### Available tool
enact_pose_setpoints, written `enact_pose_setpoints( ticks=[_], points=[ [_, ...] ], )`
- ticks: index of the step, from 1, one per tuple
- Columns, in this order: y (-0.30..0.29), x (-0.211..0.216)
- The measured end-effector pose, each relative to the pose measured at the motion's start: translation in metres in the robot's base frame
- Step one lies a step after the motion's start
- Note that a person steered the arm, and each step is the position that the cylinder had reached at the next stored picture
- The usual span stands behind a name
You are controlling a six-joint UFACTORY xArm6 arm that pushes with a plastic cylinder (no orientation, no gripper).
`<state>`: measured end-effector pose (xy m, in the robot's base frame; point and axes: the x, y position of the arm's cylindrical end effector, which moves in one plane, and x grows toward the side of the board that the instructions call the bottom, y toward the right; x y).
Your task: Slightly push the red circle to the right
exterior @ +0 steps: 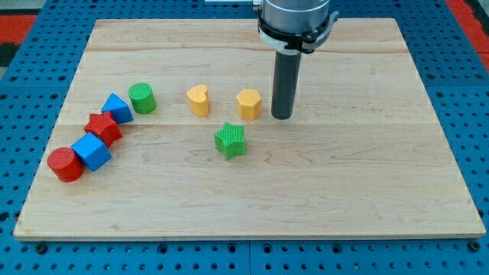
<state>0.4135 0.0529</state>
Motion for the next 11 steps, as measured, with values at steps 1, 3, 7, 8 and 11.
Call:
enact_pose_setpoints(
  ticks=[1,3,7,8,11],
  points=[
    [-0.009,-0.02],
    [-0.027,-0.029],
    [-0.232,-0.14],
    [-0.3,-0.099],
    [-0.353,0.037]
  ],
)
